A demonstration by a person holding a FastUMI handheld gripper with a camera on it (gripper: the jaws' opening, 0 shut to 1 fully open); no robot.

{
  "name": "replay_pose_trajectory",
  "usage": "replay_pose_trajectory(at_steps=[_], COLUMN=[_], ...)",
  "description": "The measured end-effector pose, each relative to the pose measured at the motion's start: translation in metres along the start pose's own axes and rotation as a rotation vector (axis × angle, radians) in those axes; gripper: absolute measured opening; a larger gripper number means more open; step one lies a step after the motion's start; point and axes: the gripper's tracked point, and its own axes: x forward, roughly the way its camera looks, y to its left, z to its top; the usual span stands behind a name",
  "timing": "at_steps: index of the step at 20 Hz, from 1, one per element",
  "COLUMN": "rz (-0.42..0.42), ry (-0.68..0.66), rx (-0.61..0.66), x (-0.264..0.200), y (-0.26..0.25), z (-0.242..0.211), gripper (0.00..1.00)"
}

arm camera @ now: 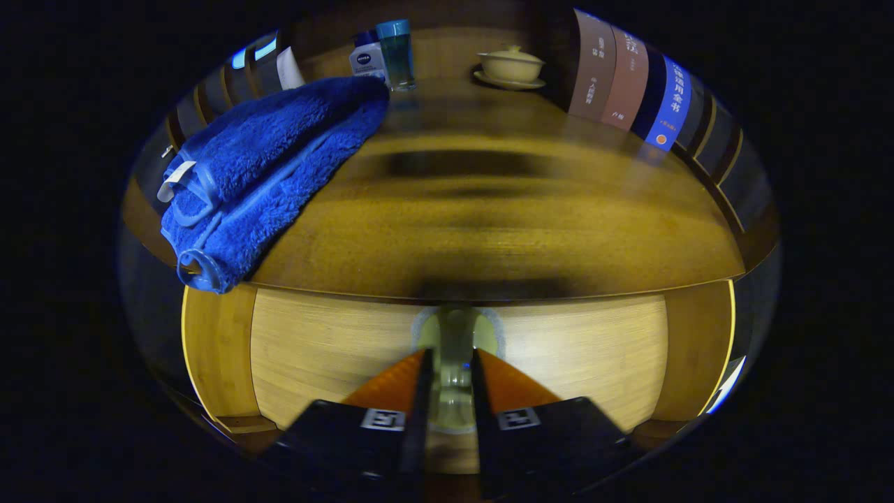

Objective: Pull open the drawer, take out the items inside it, and place them on the countertop above the cabinet.

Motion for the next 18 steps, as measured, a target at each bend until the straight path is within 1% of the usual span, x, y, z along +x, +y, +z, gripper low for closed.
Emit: replay_pose_trajectory(at_steps=[1, 3, 6, 8, 10, 14, 18], rz=[0.012, 0.02, 0.039, 0.051, 0.039, 0.047, 0.049], ry=[-0.007, -0.009, -0.031, -0.047, -0.069, -0.105, -0.247], rx=[-0.012, -0.022, -0.002, 0.01, 0.009, 0.024, 0.027], x=[0.005, 0.001, -0.009, -0.023, -0.036, -0.067, -0.117], y=[0.003, 0.007, 0.009, 0.009, 0.003, -0.004, -0.005], z=[0.0, 0.0, 0.004, 0.007, 0.006, -0.003, 0.018], gripper=[0.24, 0.24, 0.24, 0.24, 0.24, 0.24, 0.24])
